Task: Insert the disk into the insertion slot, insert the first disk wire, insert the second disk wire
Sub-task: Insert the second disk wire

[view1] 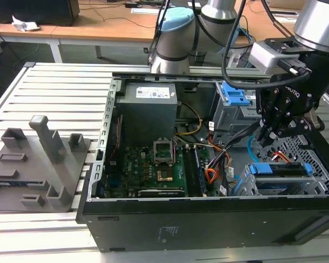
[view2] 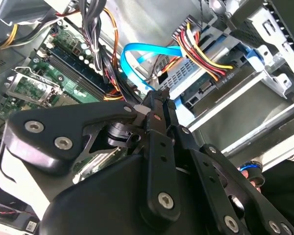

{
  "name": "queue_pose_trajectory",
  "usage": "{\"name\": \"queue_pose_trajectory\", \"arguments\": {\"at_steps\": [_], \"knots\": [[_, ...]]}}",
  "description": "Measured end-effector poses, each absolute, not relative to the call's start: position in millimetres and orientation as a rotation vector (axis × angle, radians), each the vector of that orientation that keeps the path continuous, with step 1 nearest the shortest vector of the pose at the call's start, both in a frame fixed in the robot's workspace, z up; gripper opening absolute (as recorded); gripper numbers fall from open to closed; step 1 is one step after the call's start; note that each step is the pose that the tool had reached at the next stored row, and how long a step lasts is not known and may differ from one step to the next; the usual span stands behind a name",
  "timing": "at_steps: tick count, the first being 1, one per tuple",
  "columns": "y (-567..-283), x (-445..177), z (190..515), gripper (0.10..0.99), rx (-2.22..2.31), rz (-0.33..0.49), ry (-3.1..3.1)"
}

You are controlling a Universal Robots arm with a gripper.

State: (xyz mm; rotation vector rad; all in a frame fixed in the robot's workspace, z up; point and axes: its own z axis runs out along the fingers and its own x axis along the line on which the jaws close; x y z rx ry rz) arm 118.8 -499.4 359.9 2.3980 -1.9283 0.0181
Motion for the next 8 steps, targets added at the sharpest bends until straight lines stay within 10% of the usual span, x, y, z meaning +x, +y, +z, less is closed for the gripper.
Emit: {"name": "queue_pose_trajectory", "arguments": {"at_steps": [8], "knots": [[-525, 120, 360, 0.161, 2.391, 0.017, -1.938]]}}
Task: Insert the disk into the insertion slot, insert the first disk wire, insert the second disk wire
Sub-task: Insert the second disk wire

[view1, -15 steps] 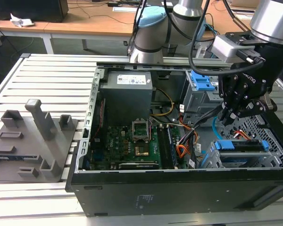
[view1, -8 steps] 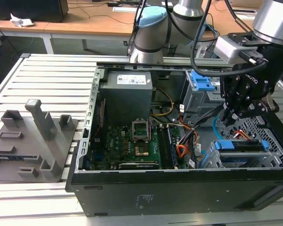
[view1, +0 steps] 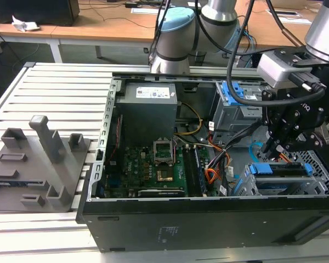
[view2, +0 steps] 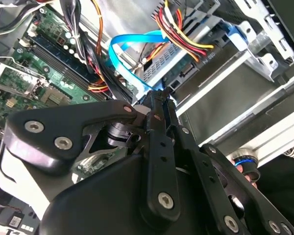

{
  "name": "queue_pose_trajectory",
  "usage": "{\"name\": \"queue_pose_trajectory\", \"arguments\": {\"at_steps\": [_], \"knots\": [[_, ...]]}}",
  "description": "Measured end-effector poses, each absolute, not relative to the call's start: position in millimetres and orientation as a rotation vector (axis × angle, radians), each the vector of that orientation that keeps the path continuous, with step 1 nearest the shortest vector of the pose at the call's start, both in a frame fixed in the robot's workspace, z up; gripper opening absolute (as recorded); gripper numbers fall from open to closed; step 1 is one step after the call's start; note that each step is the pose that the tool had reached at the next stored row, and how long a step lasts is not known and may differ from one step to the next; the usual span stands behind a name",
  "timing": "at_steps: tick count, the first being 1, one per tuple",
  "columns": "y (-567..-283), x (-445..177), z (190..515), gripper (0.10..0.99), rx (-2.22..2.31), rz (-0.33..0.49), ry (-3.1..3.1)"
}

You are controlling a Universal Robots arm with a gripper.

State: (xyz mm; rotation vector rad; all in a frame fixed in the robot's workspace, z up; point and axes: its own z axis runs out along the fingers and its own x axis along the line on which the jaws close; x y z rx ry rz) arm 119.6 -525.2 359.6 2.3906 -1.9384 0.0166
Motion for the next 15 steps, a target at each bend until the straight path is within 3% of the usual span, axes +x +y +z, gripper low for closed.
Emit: {"name": "queue_pose_trajectory", "arguments": {"at_steps": [15], "knots": [[-539, 129, 359, 0.161, 2.384, 0.014, -1.945]]}}
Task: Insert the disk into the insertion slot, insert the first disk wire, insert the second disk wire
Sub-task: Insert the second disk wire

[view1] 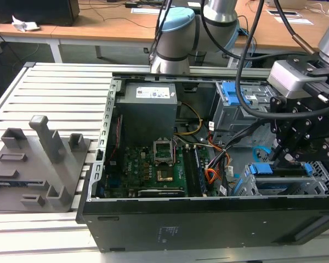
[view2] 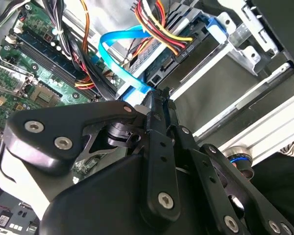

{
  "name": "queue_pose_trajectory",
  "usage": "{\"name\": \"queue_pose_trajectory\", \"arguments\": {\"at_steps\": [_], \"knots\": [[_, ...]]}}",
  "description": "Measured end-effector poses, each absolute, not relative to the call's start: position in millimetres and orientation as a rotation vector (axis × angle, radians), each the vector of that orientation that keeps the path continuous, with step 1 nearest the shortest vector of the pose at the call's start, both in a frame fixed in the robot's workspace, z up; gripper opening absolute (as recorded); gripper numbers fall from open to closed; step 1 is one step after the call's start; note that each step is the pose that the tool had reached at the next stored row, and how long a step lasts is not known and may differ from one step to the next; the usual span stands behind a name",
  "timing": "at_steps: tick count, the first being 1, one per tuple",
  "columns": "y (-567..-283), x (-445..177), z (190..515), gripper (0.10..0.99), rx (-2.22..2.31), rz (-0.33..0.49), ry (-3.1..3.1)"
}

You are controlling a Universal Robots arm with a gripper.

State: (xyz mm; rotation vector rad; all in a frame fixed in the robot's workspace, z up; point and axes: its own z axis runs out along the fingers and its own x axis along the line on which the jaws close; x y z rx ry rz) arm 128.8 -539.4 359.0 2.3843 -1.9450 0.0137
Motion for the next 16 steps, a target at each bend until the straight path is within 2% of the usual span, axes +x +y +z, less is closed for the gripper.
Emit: {"name": "queue_pose_trajectory", "arguments": {"at_steps": [16], "knots": [[-541.2, 135.7, 356.9, 0.161, 2.344, -0.041, -2.049]]}}
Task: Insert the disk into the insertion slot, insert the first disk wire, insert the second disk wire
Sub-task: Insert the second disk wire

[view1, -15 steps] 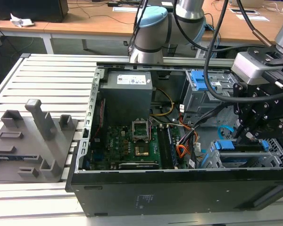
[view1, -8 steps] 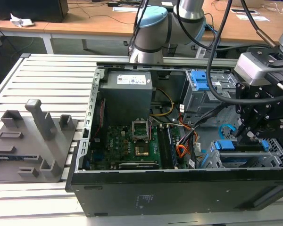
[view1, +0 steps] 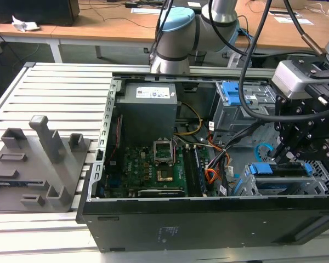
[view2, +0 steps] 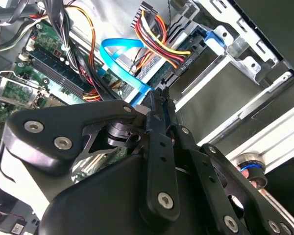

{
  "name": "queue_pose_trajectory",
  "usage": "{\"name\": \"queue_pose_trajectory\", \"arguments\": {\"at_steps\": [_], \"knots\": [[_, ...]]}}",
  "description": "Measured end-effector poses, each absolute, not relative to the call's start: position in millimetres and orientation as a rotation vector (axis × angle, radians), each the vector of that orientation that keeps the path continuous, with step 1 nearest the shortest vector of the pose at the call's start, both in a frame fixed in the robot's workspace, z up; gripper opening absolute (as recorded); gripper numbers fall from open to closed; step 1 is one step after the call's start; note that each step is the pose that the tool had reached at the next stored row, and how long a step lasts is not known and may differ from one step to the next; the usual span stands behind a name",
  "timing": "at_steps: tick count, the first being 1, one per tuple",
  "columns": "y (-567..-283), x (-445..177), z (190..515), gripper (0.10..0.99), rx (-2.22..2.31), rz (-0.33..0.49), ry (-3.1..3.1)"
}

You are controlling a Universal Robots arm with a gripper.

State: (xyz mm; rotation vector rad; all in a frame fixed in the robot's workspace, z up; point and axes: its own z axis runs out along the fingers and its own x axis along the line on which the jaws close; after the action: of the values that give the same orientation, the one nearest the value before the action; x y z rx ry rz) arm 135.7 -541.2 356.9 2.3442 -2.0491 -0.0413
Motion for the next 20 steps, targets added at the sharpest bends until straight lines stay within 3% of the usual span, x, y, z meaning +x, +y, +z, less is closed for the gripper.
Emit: {"name": "queue_pose_trajectory", "arguments": {"at_steps": [20], "knots": [[-541.2, 141.3, 352.2, 0.161, 2.254, -0.042, -2.147]]}}
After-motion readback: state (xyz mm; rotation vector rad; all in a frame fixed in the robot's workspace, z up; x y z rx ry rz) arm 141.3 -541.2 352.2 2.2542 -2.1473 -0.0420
